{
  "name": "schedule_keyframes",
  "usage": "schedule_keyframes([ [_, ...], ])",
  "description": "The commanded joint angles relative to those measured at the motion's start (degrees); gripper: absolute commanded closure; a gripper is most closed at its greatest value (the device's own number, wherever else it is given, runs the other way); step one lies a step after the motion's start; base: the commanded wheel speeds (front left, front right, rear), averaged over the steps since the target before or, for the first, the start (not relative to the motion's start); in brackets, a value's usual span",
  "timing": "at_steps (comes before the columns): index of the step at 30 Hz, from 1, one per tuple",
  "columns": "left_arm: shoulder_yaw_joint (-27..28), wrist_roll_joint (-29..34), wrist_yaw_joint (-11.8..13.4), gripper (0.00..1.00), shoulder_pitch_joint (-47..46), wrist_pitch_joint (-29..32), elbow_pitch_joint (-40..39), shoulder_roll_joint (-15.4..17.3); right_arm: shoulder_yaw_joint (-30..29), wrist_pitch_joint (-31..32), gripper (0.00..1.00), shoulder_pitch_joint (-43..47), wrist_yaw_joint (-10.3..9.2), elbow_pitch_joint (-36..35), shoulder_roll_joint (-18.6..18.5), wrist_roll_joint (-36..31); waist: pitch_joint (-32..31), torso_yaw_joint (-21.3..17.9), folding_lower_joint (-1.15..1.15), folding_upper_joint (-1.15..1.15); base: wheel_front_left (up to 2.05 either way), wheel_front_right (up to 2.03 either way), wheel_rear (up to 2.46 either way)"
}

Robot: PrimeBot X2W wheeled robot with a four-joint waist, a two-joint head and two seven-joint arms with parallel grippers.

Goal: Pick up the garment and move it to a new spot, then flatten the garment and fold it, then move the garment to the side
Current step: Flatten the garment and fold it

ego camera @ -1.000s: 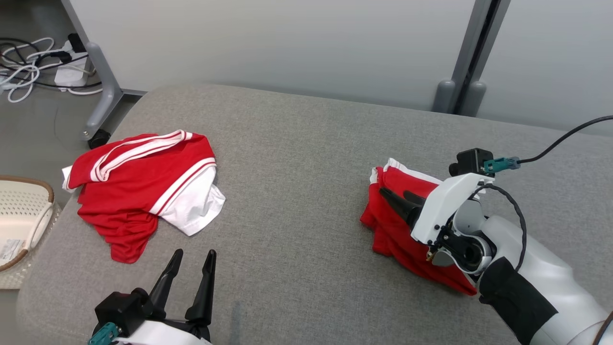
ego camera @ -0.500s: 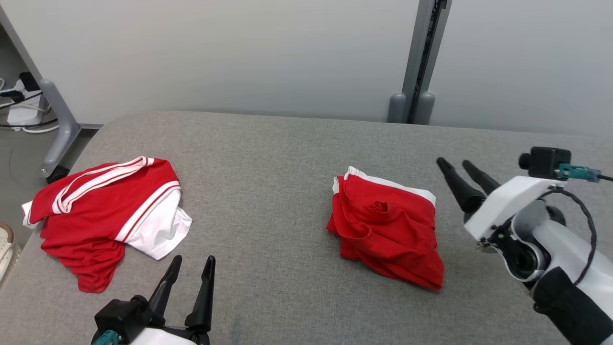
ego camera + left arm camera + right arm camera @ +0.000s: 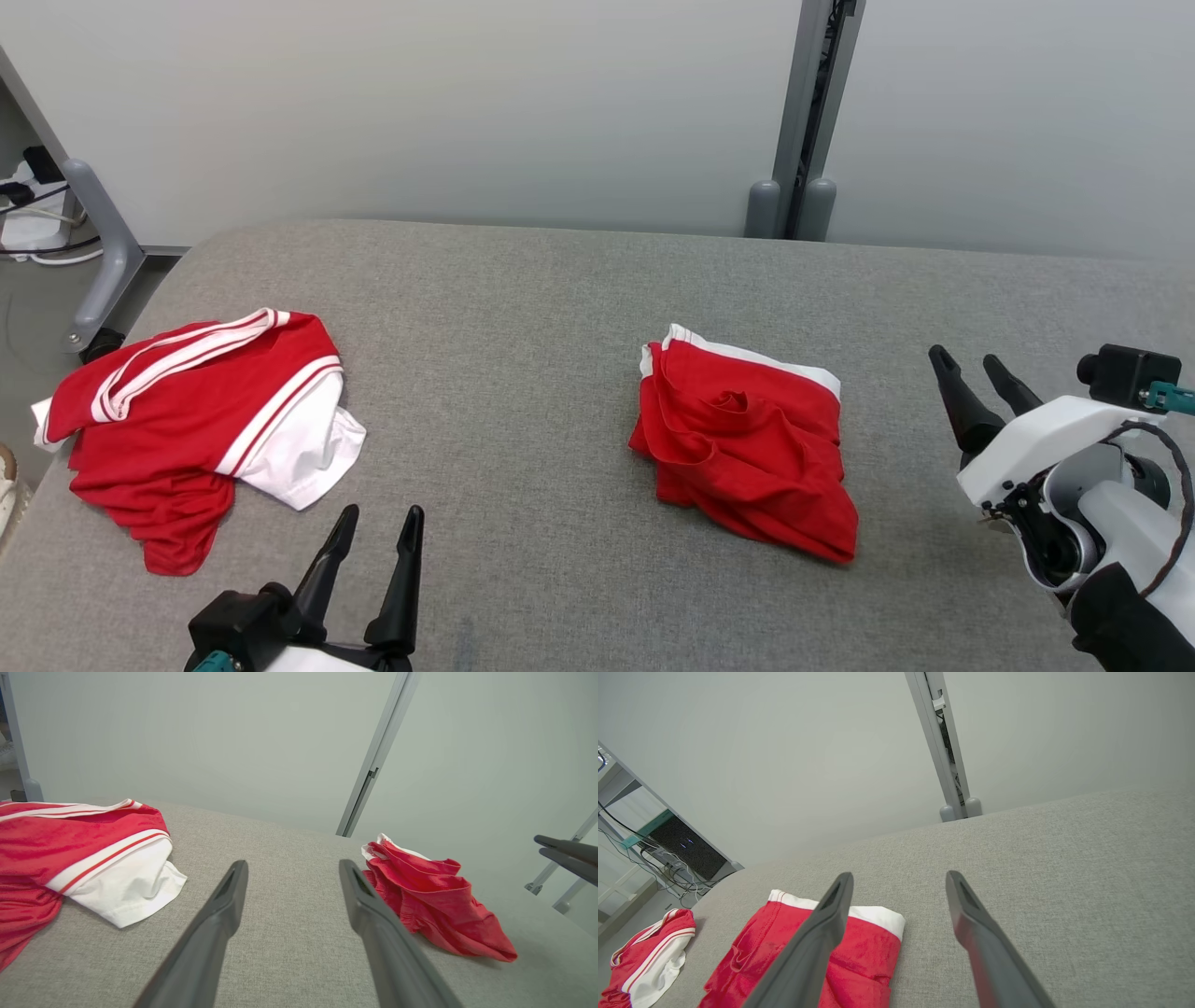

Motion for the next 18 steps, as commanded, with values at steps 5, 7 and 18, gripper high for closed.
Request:
schedule_keyframes([
  [5,-0.01,-0.05,-0.08,0.00,-0.75,-0.10,-0.17,0.41,-0.56,-0.85,0.19,-1.40,0.01,2.66,0.58,-3.72,0.06,0.88,0.00,0.00,0.00,0.00,0.00],
  [7,-0.01,-0.15,-0.08,0.00,-0.69,-0.10,-0.11,0.36,-0.84,-1.30,1.00,-2.14,0.01,4.44,0.94,-5.98,0.12,1.31,0.00,0.00,0.00,0.00,0.00],
  [18,-1.04,-1.08,-0.08,0.00,-1.93,-0.10,0.13,0.44,-1.91,1.36,1.00,-1.98,0.01,16.09,10.45,-10.27,1.57,4.39,0.00,0.00,0.00,0.00,0.00],
])
